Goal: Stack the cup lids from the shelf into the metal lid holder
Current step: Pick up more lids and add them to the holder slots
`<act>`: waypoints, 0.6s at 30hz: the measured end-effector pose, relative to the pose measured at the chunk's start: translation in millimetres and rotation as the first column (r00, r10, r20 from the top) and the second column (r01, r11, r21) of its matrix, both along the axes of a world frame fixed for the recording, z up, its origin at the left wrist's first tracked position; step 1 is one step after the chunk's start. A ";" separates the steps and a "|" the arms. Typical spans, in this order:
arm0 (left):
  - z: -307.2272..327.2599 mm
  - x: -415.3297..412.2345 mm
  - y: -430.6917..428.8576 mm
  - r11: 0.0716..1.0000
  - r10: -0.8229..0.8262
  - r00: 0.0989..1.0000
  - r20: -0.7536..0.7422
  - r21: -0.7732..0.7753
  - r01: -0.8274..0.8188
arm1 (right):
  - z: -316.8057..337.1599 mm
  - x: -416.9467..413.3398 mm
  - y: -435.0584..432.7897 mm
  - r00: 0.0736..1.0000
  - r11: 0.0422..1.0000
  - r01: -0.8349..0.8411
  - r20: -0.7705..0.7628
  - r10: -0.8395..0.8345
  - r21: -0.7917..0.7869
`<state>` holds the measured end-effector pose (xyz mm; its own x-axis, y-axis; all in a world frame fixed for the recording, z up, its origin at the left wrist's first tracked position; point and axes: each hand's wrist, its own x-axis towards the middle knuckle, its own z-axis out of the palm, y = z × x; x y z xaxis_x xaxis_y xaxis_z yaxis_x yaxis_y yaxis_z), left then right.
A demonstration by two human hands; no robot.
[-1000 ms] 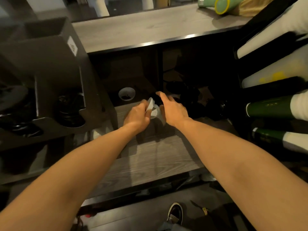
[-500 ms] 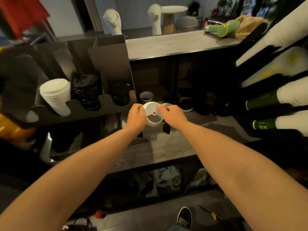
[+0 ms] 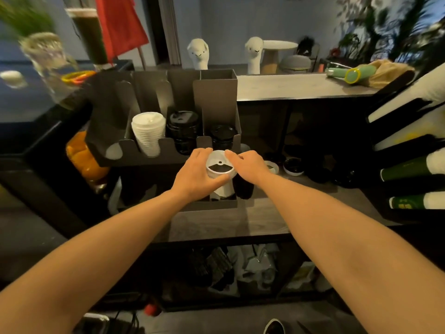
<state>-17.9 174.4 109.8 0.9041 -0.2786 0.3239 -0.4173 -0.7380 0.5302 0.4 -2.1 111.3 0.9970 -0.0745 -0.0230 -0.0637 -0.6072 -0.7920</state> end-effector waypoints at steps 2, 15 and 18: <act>6.4 1.6 11.8 1.000 0.006 1.000 -0.018 -0.019 -0.006 | 7.1 4.2 10.5 1.000 0.999 -0.027 0.005 0.027 -0.020; 68.9 55.9 125.2 0.953 0.295 0.947 0.126 -0.115 -0.281 | 86.9 52.4 100.6 0.934 0.939 -0.338 0.147 0.325 0.066; 75.7 79.2 138.1 0.932 0.355 0.934 0.041 -0.093 -0.350 | 101.9 66.5 125.4 0.916 0.920 -0.393 0.101 0.389 0.018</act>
<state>61.3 312.5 185.5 0.9189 0.0847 0.3854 -0.1694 -0.7976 0.5789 66.9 123.3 213.2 0.9441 0.3205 0.0769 0.2485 -0.5388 -0.8049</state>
